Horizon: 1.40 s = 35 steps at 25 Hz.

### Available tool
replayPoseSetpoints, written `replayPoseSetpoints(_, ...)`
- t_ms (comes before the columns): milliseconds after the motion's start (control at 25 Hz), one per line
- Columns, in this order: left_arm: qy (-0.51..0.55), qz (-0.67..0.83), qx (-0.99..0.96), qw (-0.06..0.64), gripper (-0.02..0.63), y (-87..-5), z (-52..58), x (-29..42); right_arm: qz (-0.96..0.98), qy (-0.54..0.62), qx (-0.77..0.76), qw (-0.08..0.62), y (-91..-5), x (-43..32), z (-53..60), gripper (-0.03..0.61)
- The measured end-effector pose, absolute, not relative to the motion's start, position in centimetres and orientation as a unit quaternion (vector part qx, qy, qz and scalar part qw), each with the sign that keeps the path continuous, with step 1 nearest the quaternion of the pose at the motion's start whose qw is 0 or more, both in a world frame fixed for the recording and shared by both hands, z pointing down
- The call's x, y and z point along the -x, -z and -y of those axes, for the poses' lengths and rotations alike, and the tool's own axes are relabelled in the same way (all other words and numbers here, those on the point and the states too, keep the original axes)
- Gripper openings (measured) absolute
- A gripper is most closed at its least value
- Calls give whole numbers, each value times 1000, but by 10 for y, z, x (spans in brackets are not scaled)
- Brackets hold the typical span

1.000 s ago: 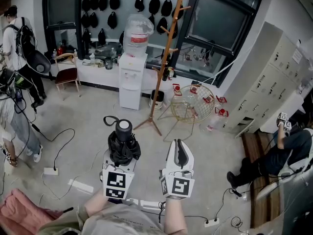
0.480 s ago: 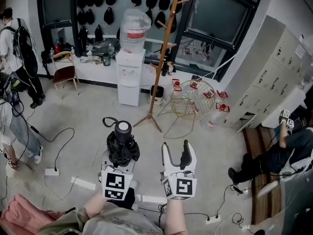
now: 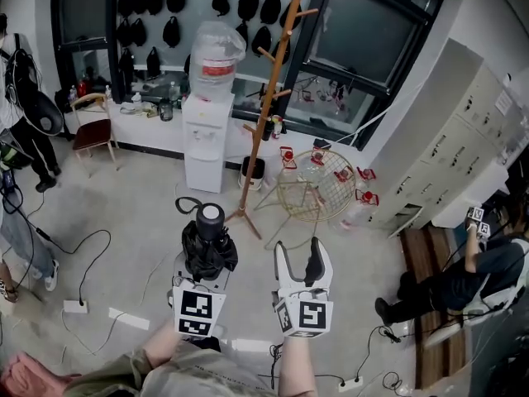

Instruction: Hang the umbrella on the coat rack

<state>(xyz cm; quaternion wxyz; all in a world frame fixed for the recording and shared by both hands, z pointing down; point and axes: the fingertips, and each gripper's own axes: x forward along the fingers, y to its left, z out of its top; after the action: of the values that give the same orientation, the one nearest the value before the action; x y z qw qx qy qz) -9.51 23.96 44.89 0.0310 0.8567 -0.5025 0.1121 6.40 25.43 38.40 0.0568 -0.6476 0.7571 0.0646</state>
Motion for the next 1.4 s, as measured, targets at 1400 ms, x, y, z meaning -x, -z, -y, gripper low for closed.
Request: replayPoseSetpoints(1400, -117, 537, -835, 22, 258, -459, -2, 67, -782, -56, 617, 67, -394, -104, 6, 310)
